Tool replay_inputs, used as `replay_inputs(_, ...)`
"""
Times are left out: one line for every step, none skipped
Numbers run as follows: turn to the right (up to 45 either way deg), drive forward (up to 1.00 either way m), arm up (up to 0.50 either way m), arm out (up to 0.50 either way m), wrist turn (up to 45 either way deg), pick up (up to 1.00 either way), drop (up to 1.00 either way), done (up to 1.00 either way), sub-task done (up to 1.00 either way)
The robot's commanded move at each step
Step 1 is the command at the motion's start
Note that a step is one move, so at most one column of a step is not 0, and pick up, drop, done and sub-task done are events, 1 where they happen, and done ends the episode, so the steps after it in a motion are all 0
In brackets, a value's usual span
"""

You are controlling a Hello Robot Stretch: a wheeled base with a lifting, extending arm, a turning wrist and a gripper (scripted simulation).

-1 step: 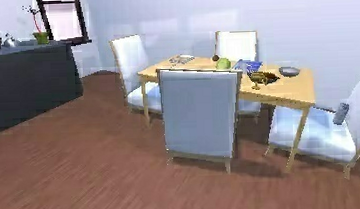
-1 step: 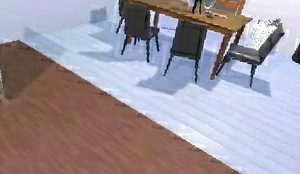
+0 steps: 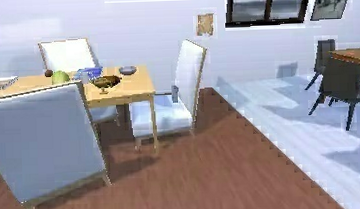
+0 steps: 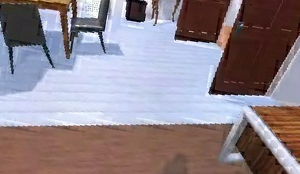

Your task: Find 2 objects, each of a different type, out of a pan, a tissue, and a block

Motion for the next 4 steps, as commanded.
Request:
replay_inputs(0.0,1.00,0.00,0.00,0.0,0.00,0.00,0.00,0.00)
replay_inputs(9.0,0.00,0.00,0.00,0.0,0.00,0.00,0.00,0.00)
replay_inputs(0.0,0.10,0.00,0.00,0.0,0.00,0.00,0.00,0.00)
replay_inputs(-45.0,0.00,0.00,0.00,0.0,0.00,0.00,0.00,0.00)
